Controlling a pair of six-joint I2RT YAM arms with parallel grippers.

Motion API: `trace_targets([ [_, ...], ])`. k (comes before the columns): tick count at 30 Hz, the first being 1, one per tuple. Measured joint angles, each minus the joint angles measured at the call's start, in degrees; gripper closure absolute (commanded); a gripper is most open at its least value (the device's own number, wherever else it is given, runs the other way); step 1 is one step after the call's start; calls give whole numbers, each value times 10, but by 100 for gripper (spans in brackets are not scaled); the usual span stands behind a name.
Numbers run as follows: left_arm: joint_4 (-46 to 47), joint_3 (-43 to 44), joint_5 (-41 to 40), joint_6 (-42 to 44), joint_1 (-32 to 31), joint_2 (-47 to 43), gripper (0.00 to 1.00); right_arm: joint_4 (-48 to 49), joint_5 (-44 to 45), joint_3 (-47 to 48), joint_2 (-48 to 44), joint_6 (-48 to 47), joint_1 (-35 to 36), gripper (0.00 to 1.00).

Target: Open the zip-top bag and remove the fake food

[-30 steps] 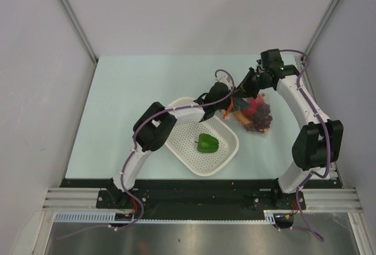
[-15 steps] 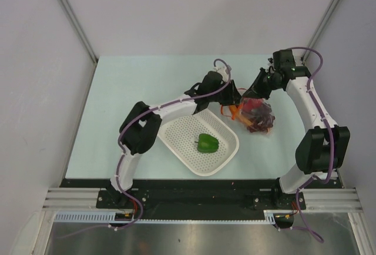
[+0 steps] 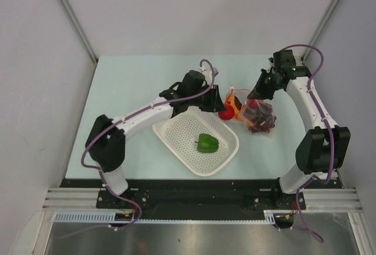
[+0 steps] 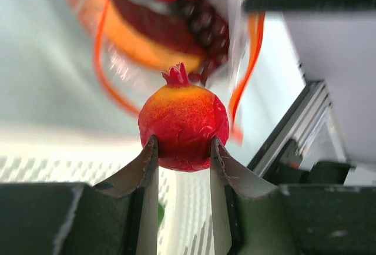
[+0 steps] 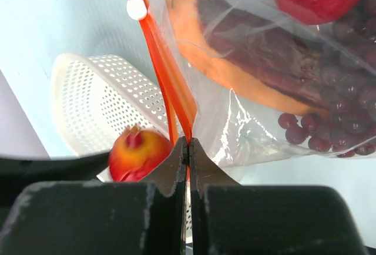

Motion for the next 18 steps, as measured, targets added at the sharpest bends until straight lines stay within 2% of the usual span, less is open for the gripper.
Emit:
trace_targets([
  [6,-55,-144,-42,7,5,-155,100,-5,5,13,0,-10,1,100],
  [8,-75,-184,-66,2,7,-190,96,-5,5,19,0,-12,3,100],
  [14,-124,-238,-125,-7,20,-210,94,-5,6,20,0,-16,20,100],
  [17,-129,-242,-145,-21,32,-197,67,-5,7,20,0,-18,29,100],
  [18,-129,-242,-151,-26,36,-188,55,-5,7,20,0,-19,33,100],
])
